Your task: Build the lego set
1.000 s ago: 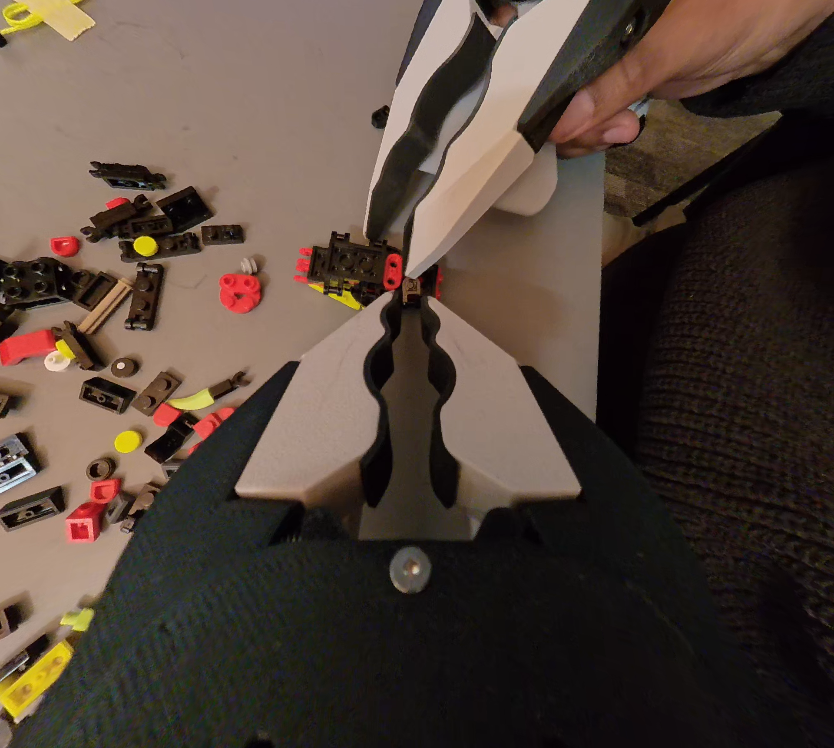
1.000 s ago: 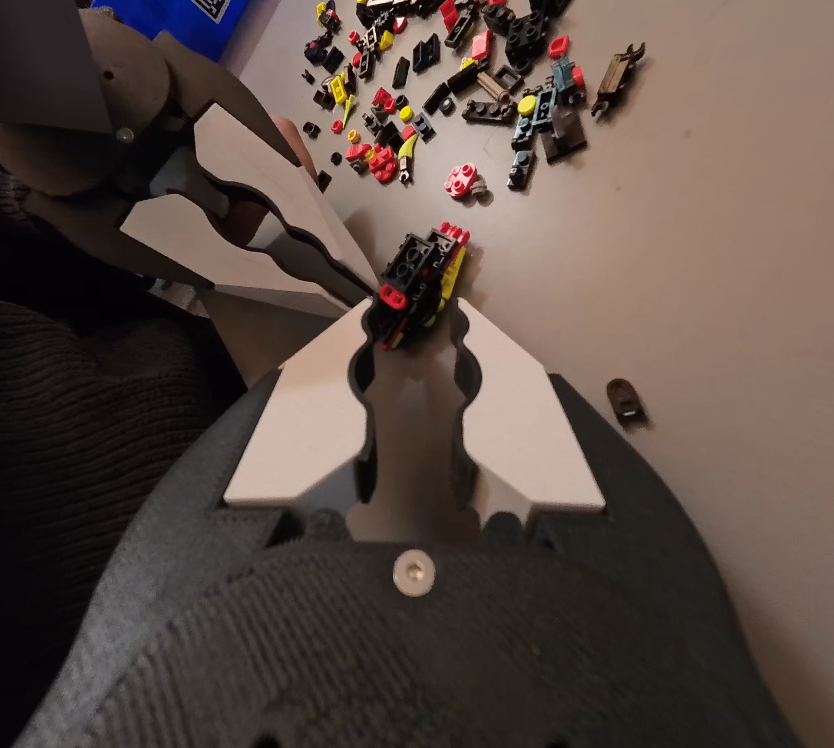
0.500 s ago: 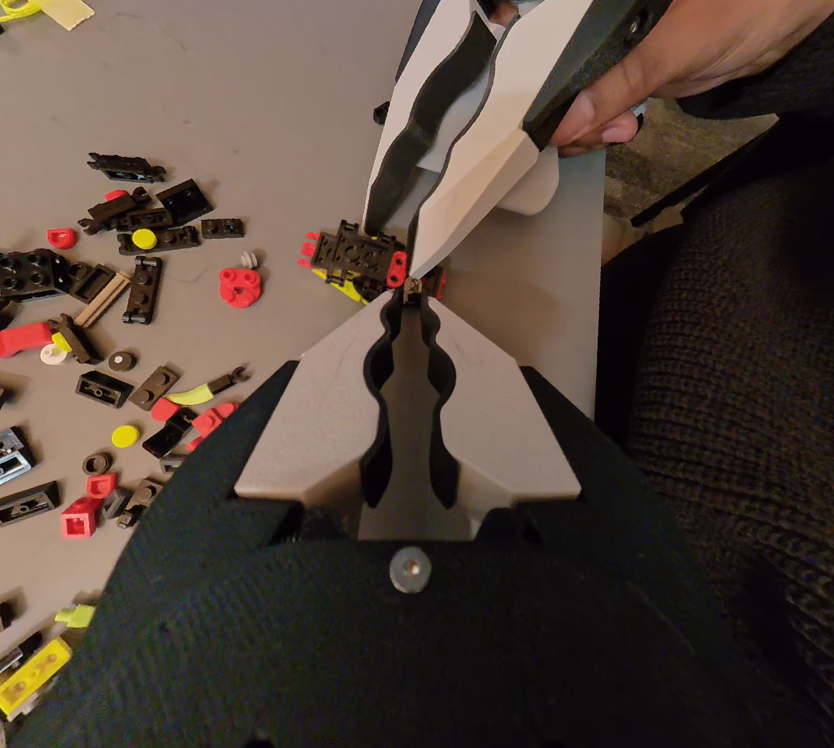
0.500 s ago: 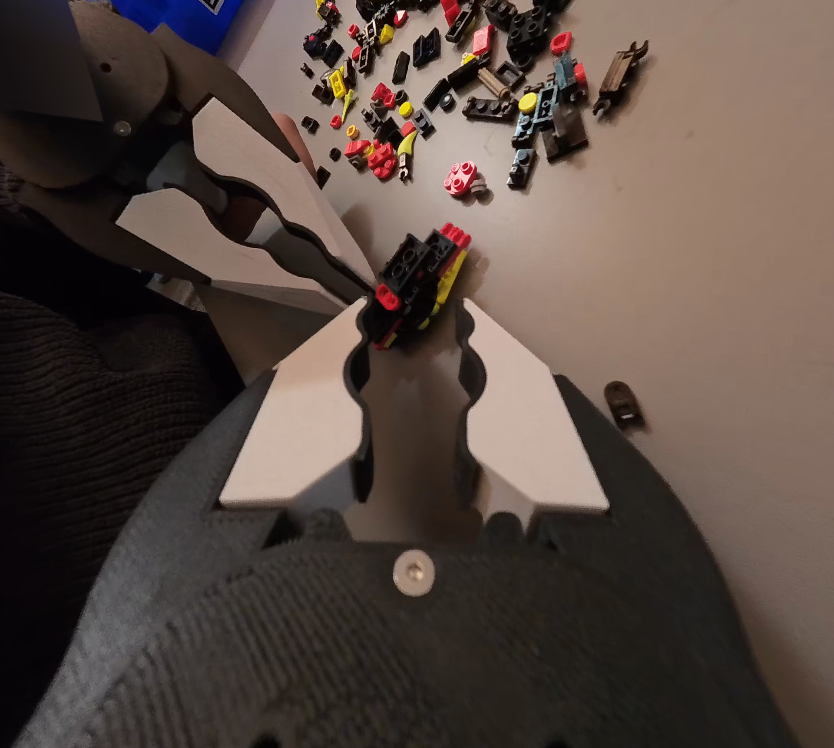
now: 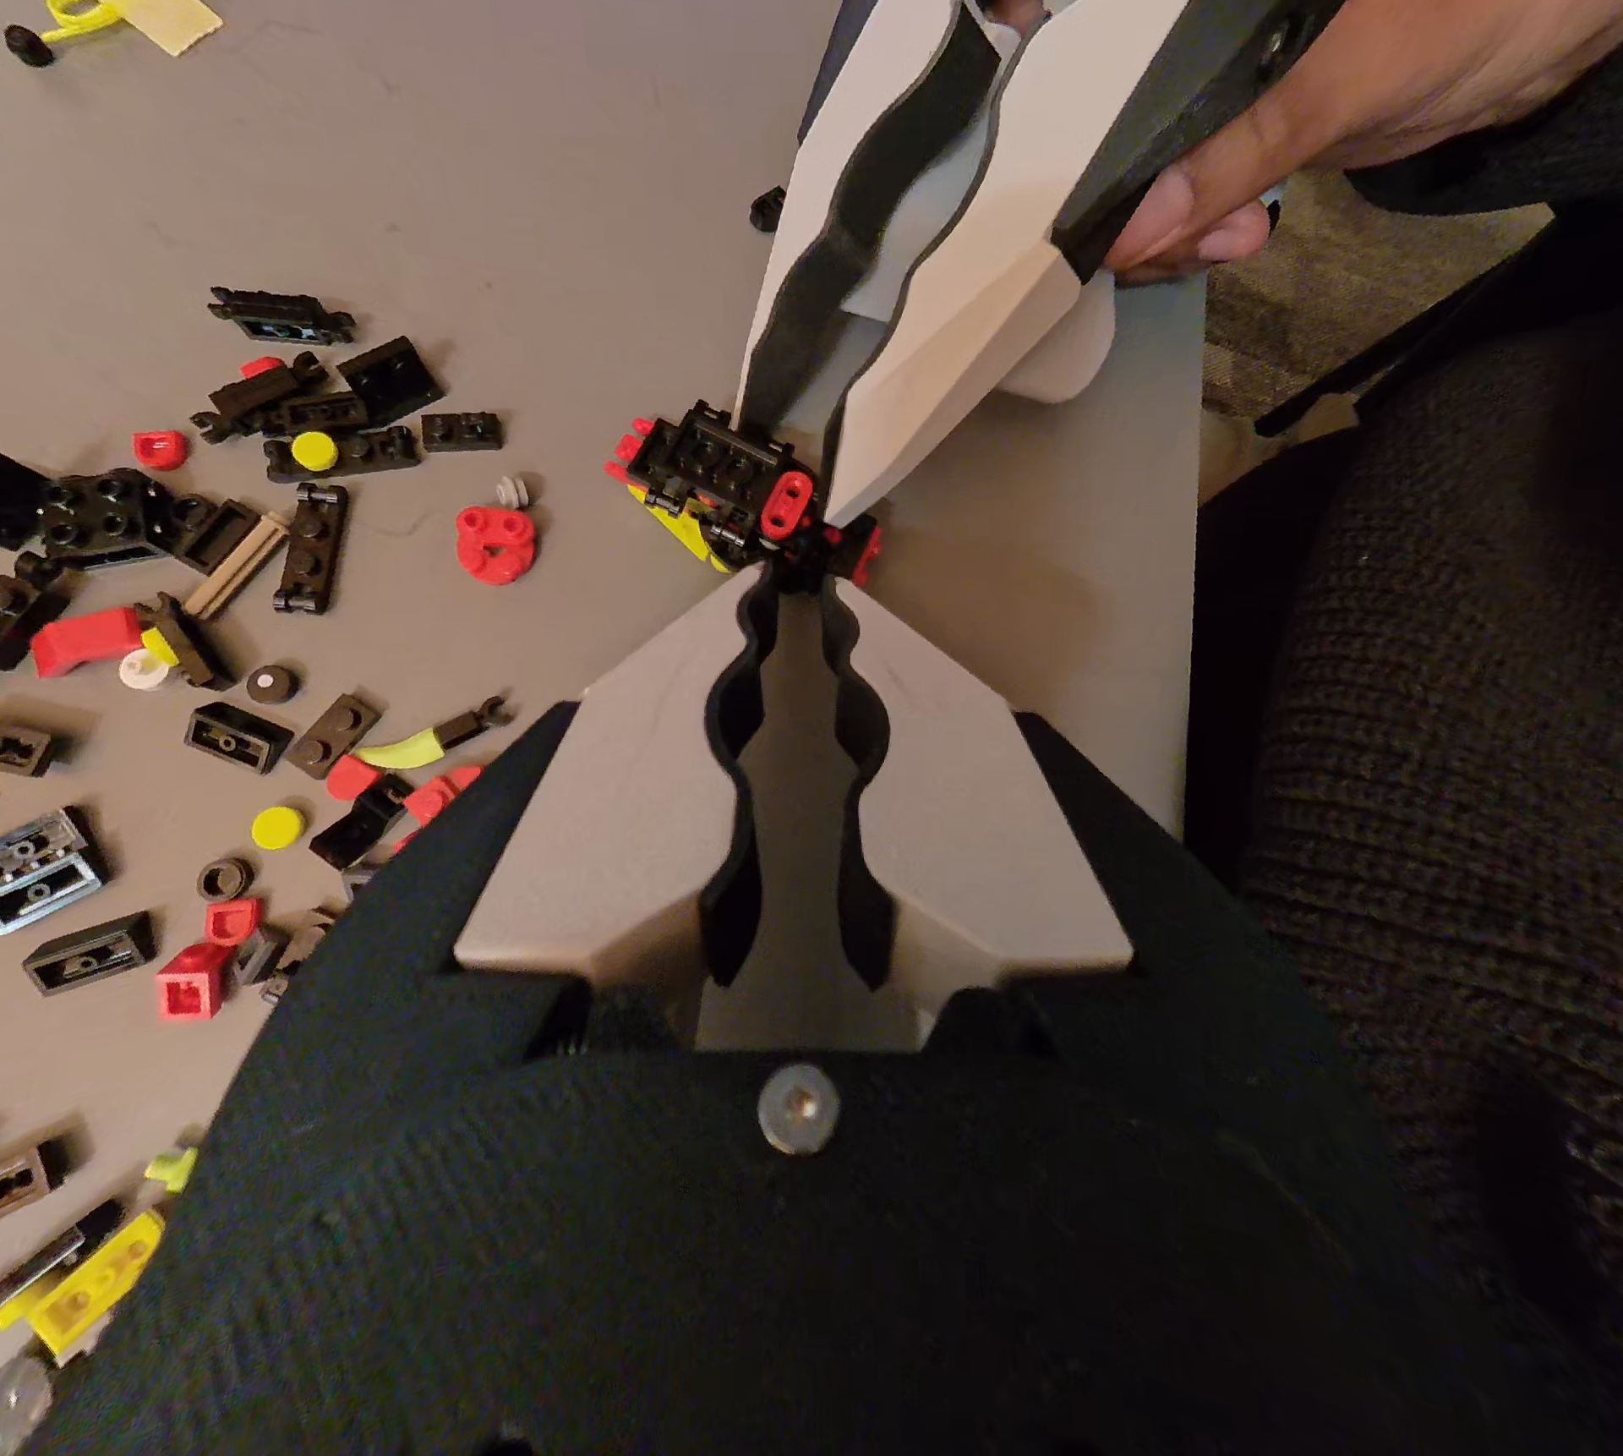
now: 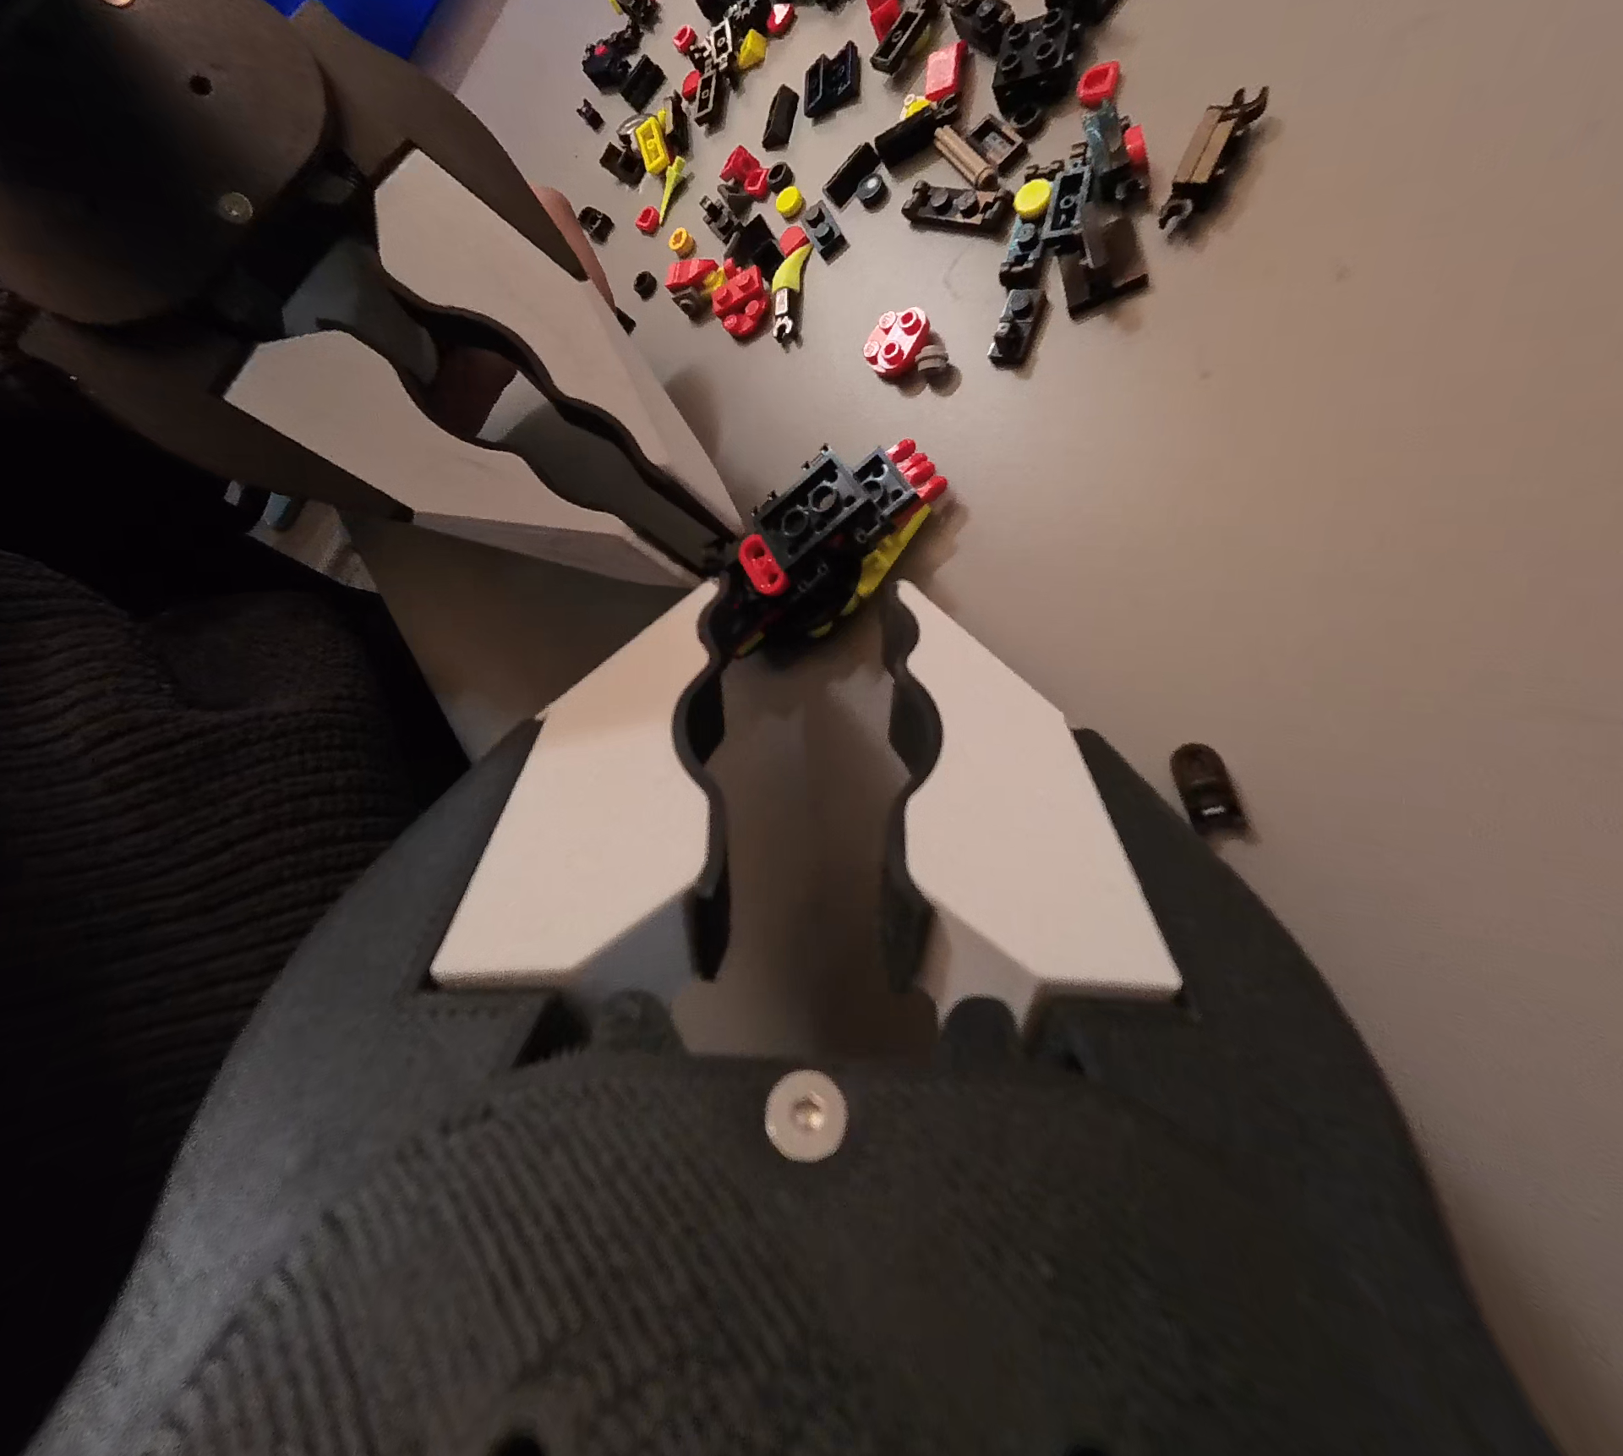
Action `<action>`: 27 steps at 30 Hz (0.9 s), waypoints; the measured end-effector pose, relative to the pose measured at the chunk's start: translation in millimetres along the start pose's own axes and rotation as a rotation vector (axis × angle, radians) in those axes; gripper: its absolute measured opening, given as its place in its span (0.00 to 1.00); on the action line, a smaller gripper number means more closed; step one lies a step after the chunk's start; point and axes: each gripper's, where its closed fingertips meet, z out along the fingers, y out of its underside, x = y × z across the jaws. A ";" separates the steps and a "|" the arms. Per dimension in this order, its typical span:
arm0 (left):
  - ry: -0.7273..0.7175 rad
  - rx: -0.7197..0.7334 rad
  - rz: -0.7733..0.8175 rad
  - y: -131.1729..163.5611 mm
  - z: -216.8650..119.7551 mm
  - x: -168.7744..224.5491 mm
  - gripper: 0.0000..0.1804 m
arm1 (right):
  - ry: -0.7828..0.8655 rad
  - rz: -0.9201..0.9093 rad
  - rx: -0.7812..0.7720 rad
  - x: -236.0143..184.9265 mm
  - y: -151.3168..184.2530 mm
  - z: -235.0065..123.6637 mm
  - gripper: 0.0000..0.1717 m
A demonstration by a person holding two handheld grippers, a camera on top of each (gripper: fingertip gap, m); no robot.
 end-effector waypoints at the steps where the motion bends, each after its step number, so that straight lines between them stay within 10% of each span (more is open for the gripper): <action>1: 0.001 -0.004 0.003 0.9 0.0 0.0 0.04 | 0.001 -0.003 -0.001 0.2 0.1 0.0 0.19; 27: -0.014 0.208 0.018 -29.6 -19.4 1.8 0.03 | -0.011 -0.244 0.158 -30.5 -27.5 -13.9 0.08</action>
